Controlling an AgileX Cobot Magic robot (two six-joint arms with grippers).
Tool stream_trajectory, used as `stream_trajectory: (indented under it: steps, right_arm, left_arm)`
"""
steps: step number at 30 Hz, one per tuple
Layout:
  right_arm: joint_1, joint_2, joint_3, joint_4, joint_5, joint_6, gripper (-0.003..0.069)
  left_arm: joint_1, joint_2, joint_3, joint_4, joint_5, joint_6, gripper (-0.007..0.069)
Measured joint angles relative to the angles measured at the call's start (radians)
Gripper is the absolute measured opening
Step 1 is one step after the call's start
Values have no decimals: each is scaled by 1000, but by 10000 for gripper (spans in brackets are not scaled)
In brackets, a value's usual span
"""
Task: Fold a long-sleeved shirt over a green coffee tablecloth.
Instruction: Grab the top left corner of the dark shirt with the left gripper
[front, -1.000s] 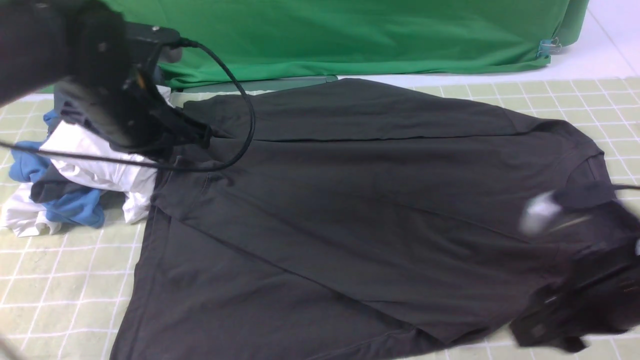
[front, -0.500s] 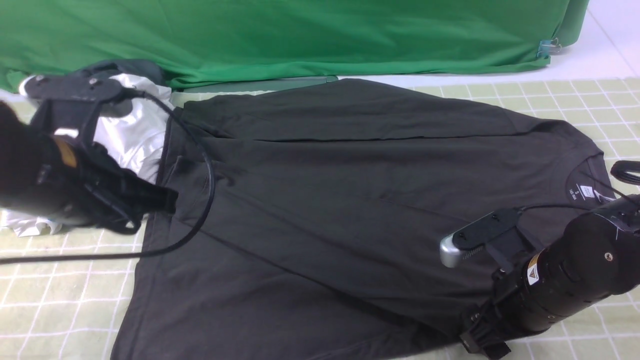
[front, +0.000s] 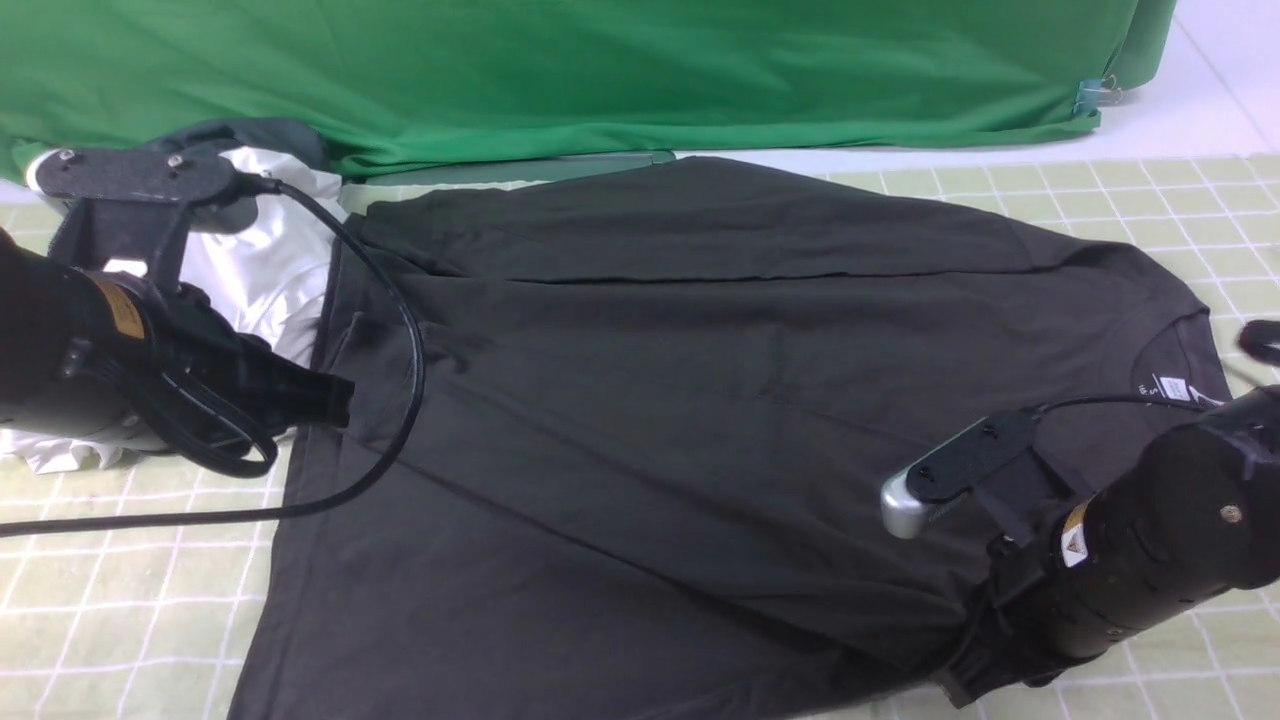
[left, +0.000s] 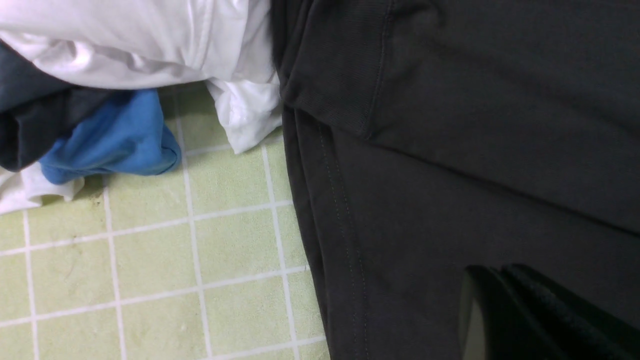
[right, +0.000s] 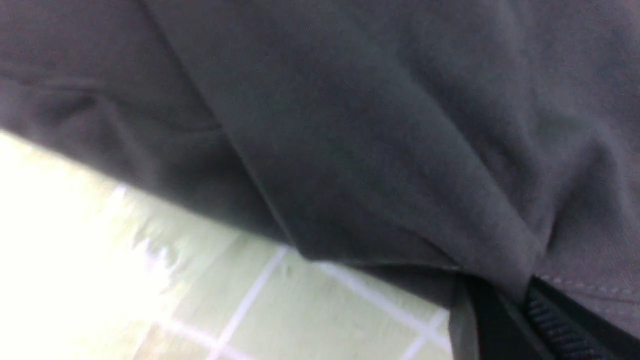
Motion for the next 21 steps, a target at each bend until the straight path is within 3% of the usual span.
stream_trajectory:
  steps: [8,21]
  right_arm:
    - [0,-127,112,6,83,30,30]
    - [0,-333,211,17,232,102,56]
  left_arm:
    - [0,0,0,-21,52,0,11]
    - [0,-14,0,-156,188,57,11]
